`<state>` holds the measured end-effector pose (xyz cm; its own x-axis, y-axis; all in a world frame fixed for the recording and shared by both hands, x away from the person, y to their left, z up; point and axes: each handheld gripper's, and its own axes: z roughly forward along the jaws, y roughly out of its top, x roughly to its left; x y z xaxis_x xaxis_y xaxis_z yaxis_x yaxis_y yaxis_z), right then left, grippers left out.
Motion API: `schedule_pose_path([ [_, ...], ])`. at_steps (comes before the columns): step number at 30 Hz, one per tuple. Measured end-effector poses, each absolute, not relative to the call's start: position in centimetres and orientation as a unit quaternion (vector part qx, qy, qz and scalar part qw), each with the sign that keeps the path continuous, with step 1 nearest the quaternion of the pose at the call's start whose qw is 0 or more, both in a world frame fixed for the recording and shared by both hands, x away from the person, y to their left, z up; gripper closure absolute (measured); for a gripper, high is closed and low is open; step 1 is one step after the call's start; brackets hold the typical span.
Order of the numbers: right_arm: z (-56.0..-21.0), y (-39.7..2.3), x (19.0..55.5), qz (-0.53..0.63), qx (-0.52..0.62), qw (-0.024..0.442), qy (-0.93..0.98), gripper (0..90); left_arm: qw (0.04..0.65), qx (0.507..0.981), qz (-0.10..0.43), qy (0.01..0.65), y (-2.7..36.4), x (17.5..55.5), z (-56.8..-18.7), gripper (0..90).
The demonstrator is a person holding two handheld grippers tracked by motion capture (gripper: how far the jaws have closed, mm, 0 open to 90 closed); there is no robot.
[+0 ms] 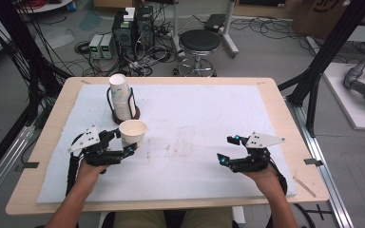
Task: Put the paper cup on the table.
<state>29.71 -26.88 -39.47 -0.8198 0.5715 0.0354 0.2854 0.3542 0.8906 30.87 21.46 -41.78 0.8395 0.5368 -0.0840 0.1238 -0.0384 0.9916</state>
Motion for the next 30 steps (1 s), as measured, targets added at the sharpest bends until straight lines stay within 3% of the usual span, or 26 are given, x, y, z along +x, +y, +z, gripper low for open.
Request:
schedule_pose_path([
  [24, -39.7, -27.0, 29.5, 0.501, 0.263, 0.142, 0.812, 24.3, 0.666, 0.681, 0.149, 0.264, 20.9, 33.4, -42.9, 33.8],
  [30, -39.7, -26.7, 29.6, 0.5, 0.259, 0.14, 0.814, 24.2, 0.646, 0.696, 0.149, 0.277, 19.8, 34.4, -43.9, 34.0],
])
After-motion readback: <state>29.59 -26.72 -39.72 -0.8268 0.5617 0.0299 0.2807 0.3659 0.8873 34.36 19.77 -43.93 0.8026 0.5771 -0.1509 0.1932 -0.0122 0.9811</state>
